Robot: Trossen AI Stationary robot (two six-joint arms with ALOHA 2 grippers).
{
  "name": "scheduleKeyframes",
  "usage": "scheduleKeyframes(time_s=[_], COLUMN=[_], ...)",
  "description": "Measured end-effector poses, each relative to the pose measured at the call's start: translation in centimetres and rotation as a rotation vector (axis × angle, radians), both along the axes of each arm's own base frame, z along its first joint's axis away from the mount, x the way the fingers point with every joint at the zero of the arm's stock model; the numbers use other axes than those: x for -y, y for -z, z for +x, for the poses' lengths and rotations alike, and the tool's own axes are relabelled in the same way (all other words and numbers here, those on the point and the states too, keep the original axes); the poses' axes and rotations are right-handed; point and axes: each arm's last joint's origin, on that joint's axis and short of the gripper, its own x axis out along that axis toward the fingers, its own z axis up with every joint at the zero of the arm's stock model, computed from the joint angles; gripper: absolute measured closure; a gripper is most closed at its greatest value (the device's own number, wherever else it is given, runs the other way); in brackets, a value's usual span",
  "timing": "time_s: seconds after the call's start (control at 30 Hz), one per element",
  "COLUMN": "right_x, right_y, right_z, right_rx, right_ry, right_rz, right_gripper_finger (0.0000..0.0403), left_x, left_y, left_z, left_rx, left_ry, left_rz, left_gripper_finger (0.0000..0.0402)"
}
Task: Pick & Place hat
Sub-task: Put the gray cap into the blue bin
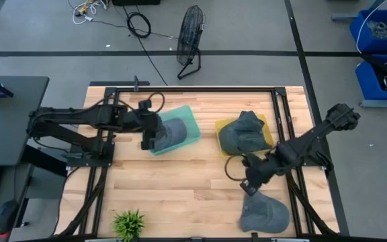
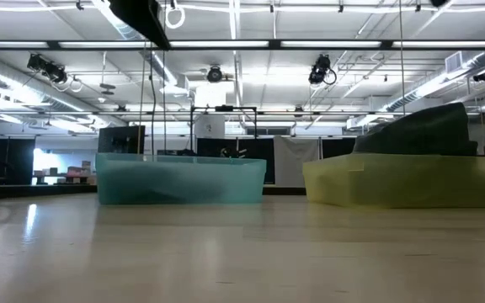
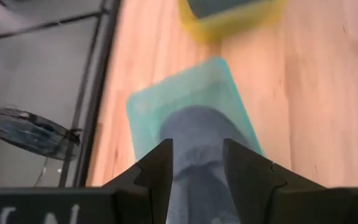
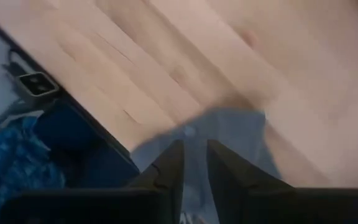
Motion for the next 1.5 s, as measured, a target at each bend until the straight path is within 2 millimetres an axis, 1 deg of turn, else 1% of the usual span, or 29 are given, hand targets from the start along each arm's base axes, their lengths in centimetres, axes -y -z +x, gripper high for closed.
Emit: scheduleKeyframes(time_s=[0.07, 0.23, 0.43, 0.57, 0.8, 0.93, 1.1, 1.23, 1.3, 1.4, 1.5], right_x=[-0.7, -1.7, -2.4, -2.8, -3.3, -4.1, -5.6, -6.2, -6.3, -6.3, -6.3], right_y=[0.8, 2.7, 4.2, 4.7, 4.9, 5.7, 7.7, 9.6, 10.2, 10.5, 10.1], right_z=[-0.8, -2.4, -3.4, -3.7, -4.2, -4.1, -2.9, -2.5, -2.6, -2.6, -2.5], right_rx=[-0.048, -0.183, -0.287, -0.280, -0.278, -0.295, -0.301, -0.390, -0.435, -0.464, -0.475], right_ry=[0.032, 0.134, 0.163, 0.141, 0.142, 0.146, 0.125, 0.111, 0.105, 0.109, 0.097], right_rz=[0.008, 0.025, 0.085, 0.086, 0.072, 0.051, 0.057, 0.028, 0.009, 0.008, 0.041], right_gripper_finger=[0.0326, 0.0318, 0.0300, 0.0284, 0.0264, 0.0260, 0.0259, 0.0261, 0.0264, 0.0270, 0.0276], left_x=[0.1, 0.5, 0.5, 0.5, 0.5, 0.5, 0.4, 0.4, 0.4, 0.4, 0.4], left_y=[-0.4, -0.5, -0.5, -0.4, -0.4, -0.4, -0.4, -0.4, -0.4, -0.4, -0.4], left_z=[-0.1, -0.2, -0.2, -0.2, -0.3, -0.3, -0.3, -0.3, -0.3, -0.3, -0.3], left_rx=[0.044, 0.059, 0.068, 0.086, 0.078, 0.078, 0.079, 0.078, 0.078, 0.078, 0.078], left_ry=[-0.030, -0.055, -0.079, -0.122, -0.129, -0.133, -0.135, -0.134, -0.134, -0.134, -0.134], left_rz=[0.006, 0.025, 0.011, -0.025, -0.024, -0.020, -0.018, -0.018, -0.018, -0.018, -0.018], left_gripper_finger=[0.0259, 0.0259, 0.0259, 0.0259, 0.0259, 0.0259, 0.0259, 0.0259, 0.0259, 0.0259, 0.0259])
